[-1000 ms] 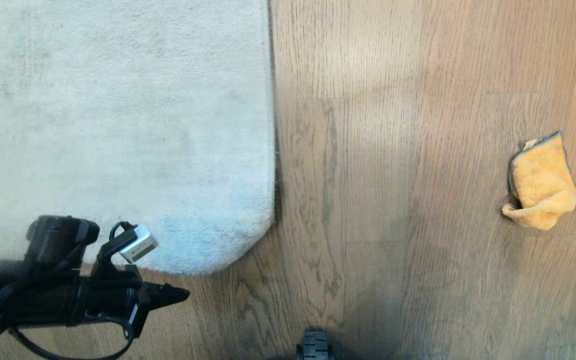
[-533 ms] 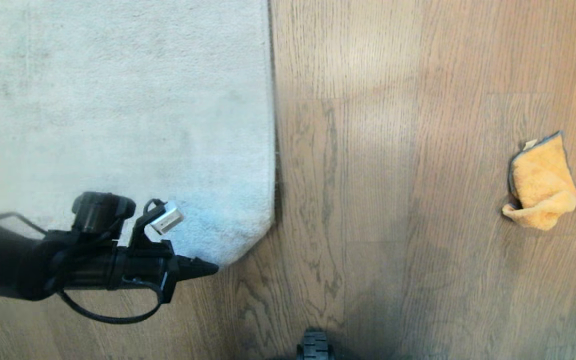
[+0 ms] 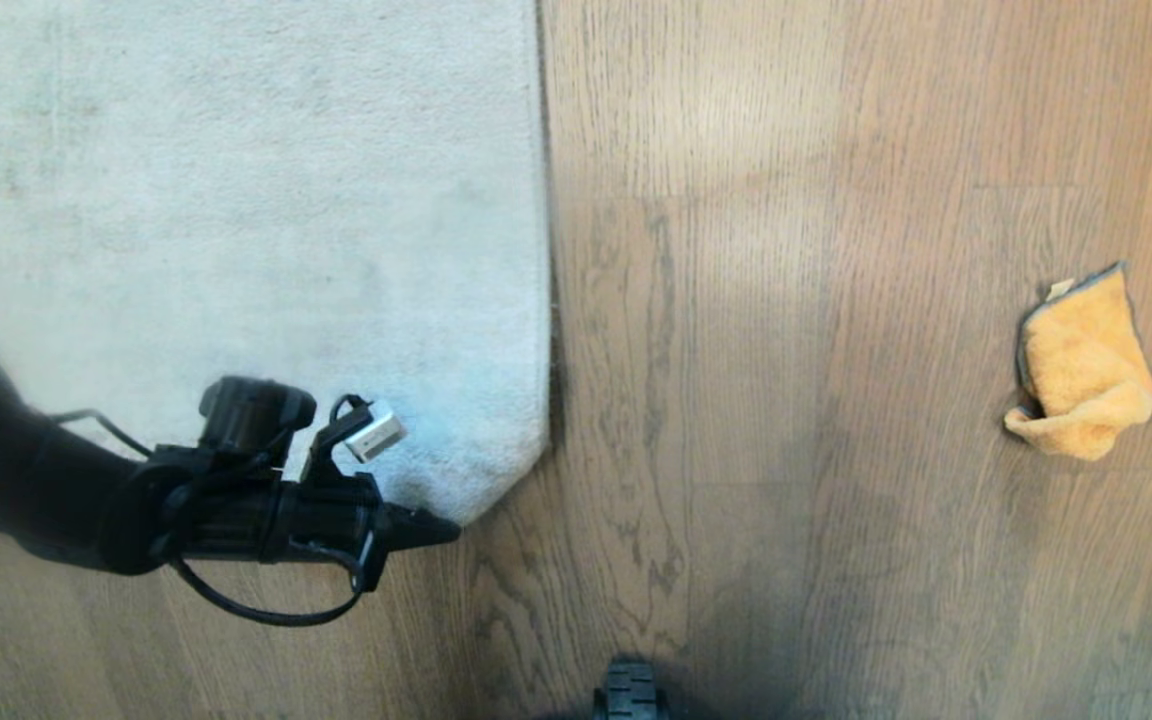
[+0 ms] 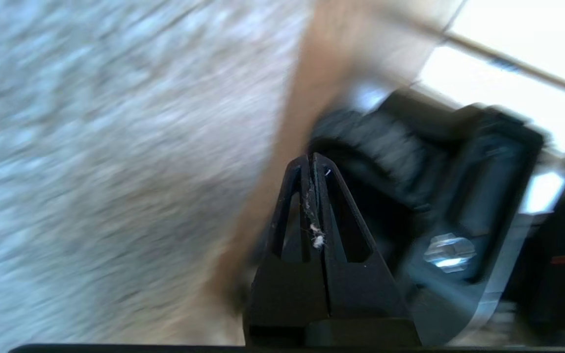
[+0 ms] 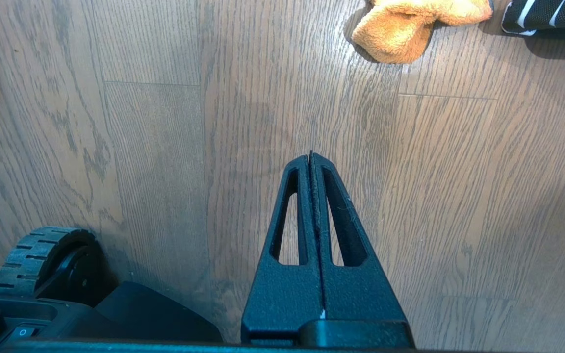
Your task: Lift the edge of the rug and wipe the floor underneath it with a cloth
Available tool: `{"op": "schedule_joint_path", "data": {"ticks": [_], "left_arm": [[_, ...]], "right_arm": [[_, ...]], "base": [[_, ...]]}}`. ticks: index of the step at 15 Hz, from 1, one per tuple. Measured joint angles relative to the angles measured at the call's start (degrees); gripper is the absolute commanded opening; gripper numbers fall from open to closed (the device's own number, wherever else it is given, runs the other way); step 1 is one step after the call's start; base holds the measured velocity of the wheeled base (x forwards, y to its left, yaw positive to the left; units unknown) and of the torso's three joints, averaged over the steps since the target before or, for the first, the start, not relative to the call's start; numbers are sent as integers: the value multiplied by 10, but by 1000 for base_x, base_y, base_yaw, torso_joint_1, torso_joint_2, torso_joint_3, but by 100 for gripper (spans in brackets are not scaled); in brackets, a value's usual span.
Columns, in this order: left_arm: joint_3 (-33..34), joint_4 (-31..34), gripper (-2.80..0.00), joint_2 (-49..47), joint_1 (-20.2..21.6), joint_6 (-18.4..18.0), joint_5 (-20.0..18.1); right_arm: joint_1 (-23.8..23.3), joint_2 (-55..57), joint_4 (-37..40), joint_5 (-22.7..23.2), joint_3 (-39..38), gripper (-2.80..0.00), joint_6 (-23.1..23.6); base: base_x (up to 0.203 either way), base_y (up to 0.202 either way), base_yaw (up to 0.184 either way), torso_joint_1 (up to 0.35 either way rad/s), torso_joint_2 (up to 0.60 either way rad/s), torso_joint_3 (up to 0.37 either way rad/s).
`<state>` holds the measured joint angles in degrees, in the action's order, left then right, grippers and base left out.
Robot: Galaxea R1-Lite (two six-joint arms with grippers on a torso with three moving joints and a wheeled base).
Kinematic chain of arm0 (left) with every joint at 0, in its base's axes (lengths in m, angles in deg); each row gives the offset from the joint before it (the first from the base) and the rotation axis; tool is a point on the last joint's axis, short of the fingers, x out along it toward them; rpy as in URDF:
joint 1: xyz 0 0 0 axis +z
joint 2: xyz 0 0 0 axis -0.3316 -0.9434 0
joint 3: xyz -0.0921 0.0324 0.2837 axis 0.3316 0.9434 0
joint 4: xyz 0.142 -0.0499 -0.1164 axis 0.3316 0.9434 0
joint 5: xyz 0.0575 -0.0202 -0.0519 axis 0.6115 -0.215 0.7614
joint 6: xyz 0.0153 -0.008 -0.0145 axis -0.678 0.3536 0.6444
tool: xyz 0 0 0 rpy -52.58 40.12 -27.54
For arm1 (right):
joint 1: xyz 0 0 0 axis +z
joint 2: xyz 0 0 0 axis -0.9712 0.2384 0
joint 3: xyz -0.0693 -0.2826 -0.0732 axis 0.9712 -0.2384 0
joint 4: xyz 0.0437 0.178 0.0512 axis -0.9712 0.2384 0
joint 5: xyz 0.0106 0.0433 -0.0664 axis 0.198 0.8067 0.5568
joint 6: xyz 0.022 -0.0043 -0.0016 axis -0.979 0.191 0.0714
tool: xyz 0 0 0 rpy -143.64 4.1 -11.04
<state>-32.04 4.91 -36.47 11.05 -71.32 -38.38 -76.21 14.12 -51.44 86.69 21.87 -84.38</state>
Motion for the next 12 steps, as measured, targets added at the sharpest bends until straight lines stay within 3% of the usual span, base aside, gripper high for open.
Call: {"op": "schedule_joint_path", "data": {"ticks": [6,10,12], "left_arm": [[-31,-4,-280,-8,19,-100,97],[-39,-4,-280,-7,18,-165,134],[-41,-4,-280,-6,18,-173,136]], "right_arm": [[0,0,0,0,0,-280,0],[0,0,0,0,0,-280,0],[0,0,0,0,0,-280,0]], "base": [[0,0,0,0,0,0],[0,0,0,0,0,0],[0,0,0,0,0,0]]}}
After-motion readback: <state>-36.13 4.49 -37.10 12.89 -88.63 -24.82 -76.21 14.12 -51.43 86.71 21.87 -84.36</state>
